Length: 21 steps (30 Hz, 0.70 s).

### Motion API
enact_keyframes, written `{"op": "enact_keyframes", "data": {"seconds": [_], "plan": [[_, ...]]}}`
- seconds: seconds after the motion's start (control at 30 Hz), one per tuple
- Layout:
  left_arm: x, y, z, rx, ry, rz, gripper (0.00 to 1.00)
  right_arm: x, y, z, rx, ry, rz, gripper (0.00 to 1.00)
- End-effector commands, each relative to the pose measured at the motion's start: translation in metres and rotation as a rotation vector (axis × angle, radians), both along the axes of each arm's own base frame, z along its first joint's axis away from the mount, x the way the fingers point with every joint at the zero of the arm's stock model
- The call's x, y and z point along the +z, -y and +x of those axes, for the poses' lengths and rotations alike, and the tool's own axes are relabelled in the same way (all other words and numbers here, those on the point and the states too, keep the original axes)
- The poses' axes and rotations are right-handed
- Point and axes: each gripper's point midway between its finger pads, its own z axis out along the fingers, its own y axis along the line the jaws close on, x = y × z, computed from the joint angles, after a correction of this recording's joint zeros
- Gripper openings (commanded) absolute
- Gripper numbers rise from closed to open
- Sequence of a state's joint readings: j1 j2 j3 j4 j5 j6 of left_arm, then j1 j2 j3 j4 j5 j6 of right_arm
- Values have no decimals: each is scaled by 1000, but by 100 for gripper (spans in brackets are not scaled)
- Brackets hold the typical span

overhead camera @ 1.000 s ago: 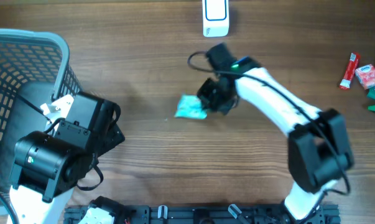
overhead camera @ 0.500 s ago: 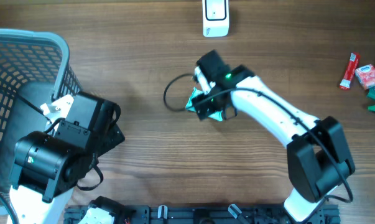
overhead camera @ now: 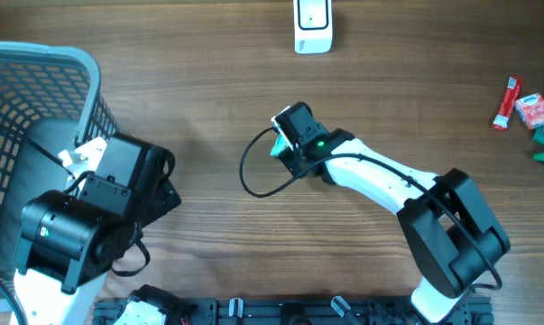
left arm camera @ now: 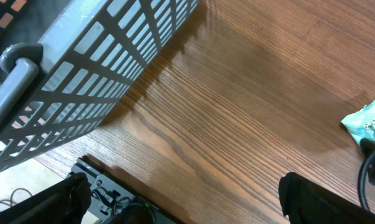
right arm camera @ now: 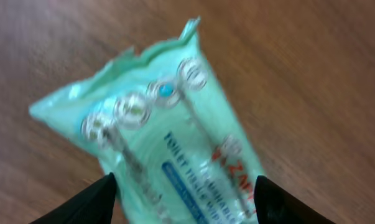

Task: Scan the item barcode
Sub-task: 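Lift the wipes pack and hold it up toward the scanner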

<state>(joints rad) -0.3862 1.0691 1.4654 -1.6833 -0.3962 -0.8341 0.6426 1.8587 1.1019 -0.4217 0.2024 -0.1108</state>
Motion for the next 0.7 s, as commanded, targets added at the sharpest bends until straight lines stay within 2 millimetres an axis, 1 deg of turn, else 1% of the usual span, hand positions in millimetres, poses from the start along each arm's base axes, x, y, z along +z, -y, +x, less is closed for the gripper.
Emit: {"op": "enact_keyframes", "data": {"seconds": [0.0, 0.03, 0.07, 0.1, 0.17, 0.2, 0.23, 0.27, 0.3, 0.33, 0.37, 0.4, 0.43, 0.47, 0.53, 0.6, 0.63, 0.67], "plan": [[2, -2, 0, -7, 6, 14, 100, -24, 2, -14, 33, -79, -18, 70], [2, -2, 0, -7, 6, 14, 100, -29, 3, -15, 31, -88, -29, 69], [2, -2, 0, -7, 6, 14, 100, -37, 5, -17, 28, -104, -39, 63], [2, -2, 0, -7, 6, 14, 100, -45, 6, -19, 2, -123, -42, 51], [2, -2, 0, -7, 6, 14, 100, -47, 6, -21, -50, -138, -18, 34], [2, -2, 0, -7, 6, 15, 100, -48, 2, -24, -77, -158, 18, 22], [2, -2, 0, -7, 6, 15, 100, -45, -8, -30, -105, -205, 85, 15], [2, -2, 0, -7, 6, 14, 100, -34, -24, -35, -133, -265, 184, 8], [2, -2, 0, -7, 6, 15, 100, -13, -40, -36, -144, -318, 293, 5], [2, -2, 0, -7, 6, 14, 100, 8, -51, -35, -136, -360, 390, 5], [2, -2, 0, -7, 6, 14, 100, 54, -70, -37, -94, -445, 601, 5], [2, -2, 0, -7, 6, 15, 100, 78, -77, -40, -53, -487, 712, 5], [2, -2, 0, -7, 6, 14, 100, 117, -83, -46, 30, -557, 894, 5], [2, -2, 0, -7, 6, 14, 100, 155, -82, -54, 119, -637, 1065, 5], [2, -2, 0, -7, 6, 14, 100, 195, -74, -67, 224, -769, 1262, 5], [2, -2, 0, -7, 6, 14, 100, 225, -62, -76, 249, -923, 1397, 4], [2, -2, 0, -7, 6, 15, 100, 236, -58, -76, 252, -980, 1436, 5], [2, -2, 0, -7, 6, 14, 100, 239, -57, -75, 278, -971, 1446, 5]]}}
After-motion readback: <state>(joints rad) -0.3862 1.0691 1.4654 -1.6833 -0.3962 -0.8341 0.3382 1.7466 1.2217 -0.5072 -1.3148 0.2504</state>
